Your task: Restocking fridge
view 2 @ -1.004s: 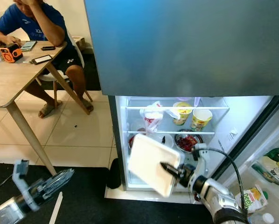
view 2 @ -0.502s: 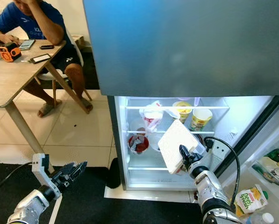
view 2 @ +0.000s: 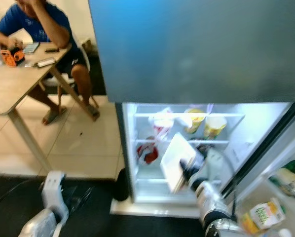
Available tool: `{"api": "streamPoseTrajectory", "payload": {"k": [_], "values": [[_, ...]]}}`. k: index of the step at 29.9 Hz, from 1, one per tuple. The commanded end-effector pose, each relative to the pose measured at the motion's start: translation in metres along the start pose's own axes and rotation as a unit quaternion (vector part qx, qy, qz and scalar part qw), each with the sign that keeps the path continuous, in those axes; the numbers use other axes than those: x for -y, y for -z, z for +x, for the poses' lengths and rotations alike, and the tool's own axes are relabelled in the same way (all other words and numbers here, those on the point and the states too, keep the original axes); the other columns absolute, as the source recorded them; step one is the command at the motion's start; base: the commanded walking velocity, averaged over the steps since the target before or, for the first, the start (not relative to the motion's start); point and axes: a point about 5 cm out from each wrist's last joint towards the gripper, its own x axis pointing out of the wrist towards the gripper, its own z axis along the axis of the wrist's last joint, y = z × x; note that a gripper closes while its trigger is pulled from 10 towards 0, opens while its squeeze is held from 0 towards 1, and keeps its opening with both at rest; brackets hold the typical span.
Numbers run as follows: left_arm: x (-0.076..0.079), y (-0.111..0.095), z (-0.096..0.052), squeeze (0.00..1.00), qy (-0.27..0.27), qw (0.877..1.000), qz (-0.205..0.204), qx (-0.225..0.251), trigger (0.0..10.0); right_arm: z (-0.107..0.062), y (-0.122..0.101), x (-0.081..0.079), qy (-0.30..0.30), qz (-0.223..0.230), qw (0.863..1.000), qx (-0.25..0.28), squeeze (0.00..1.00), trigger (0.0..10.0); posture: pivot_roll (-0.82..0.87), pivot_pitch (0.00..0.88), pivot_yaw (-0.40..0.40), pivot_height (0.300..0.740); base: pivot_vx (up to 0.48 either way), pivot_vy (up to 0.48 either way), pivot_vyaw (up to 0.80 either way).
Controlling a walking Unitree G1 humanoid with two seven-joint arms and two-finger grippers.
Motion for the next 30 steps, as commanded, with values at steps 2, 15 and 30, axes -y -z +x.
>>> {"api": "streamPoseTrajectory", "payload": {"k": [2,15,30], "values": [[-0.006,0.007,-0.004,0.0,-0.024,1.0,0.001,-0.018,10.0,-0.005,0.009,0.011,0.02,-0.018,0.999,-0.021,0.0,10.0,-0.06,0.0,0.045,0.74,0.0,0.0,-0.77],[-0.036,0.062,-0.048,0.0,-0.159,0.979,-0.074,-0.106,10.0,-0.031,0.064,0.045,0.061,-0.241,0.955,-0.16,0.0,10.0,-0.07,0.0,0.034,0.74,0.0,0.0,-0.12],[-0.03,0.071,-0.049,0.0,-0.166,0.975,-0.087,-0.118,10.0,-0.043,0.083,0.055,0.076,-0.241,0.948,-0.192,0.0,10.0,-0.07,0.0,0.035,0.74,0.327,0.0,0.0]]}}
